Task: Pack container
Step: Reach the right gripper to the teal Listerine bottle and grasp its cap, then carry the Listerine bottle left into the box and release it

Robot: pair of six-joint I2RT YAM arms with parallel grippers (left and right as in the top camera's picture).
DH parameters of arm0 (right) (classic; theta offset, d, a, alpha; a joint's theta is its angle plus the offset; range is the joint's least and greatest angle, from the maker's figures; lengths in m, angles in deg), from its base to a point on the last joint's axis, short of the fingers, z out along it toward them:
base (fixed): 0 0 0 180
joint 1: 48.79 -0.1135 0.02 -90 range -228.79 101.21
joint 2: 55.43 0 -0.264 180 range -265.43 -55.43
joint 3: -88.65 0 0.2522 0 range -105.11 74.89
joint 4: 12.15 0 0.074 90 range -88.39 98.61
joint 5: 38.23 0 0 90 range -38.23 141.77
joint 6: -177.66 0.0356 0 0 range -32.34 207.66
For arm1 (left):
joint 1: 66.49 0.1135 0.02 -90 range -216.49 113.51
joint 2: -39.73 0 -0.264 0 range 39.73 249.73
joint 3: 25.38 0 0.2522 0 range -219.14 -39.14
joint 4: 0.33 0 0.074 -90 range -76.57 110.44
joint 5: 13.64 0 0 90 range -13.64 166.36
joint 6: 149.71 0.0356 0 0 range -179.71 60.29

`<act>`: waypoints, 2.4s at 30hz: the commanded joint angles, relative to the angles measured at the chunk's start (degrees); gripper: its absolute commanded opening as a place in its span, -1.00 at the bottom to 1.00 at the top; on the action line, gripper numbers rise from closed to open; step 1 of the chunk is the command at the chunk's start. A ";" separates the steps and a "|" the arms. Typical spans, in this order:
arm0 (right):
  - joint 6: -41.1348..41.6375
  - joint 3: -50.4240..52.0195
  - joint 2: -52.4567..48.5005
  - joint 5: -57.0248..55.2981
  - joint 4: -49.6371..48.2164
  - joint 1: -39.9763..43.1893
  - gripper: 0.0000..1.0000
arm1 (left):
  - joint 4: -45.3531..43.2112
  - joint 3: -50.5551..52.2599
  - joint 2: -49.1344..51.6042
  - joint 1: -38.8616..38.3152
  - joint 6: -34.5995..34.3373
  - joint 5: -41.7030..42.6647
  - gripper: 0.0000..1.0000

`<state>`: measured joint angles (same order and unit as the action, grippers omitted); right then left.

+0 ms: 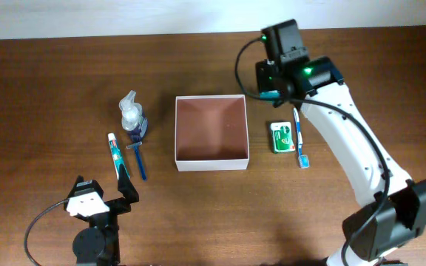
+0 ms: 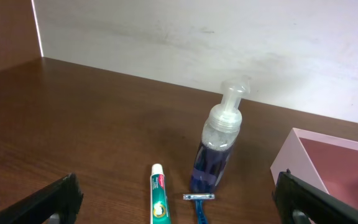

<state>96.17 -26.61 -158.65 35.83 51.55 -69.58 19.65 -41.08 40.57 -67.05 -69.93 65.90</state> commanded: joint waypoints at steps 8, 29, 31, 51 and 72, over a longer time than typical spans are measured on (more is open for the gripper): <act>-0.70 -8.66 2.03 -5.31 2.21 -5.99 -0.73 | -0.20 0.35 -0.55 0.35 0.92 0.59 0.99; 7.93 -11.23 2.03 1.42 7.61 -12.20 -0.73 | -0.20 0.35 -0.55 0.35 0.92 0.61 0.99; 9.22 -11.23 2.03 1.66 8.17 -12.20 -0.73 | -0.20 0.35 -0.55 0.35 0.92 0.59 0.99; 11.96 -11.13 -2.60 5.40 7.69 -12.20 -0.73 | -0.20 0.35 -0.55 0.35 0.92 0.59 0.99; 11.96 -10.95 -12.04 -2.73 5.29 -11.41 -0.73 | -0.17 0.35 -0.55 0.35 0.90 0.59 0.99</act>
<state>107.40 -35.92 -170.32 36.11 57.34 -81.39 19.63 -41.08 40.57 -67.05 -69.93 65.90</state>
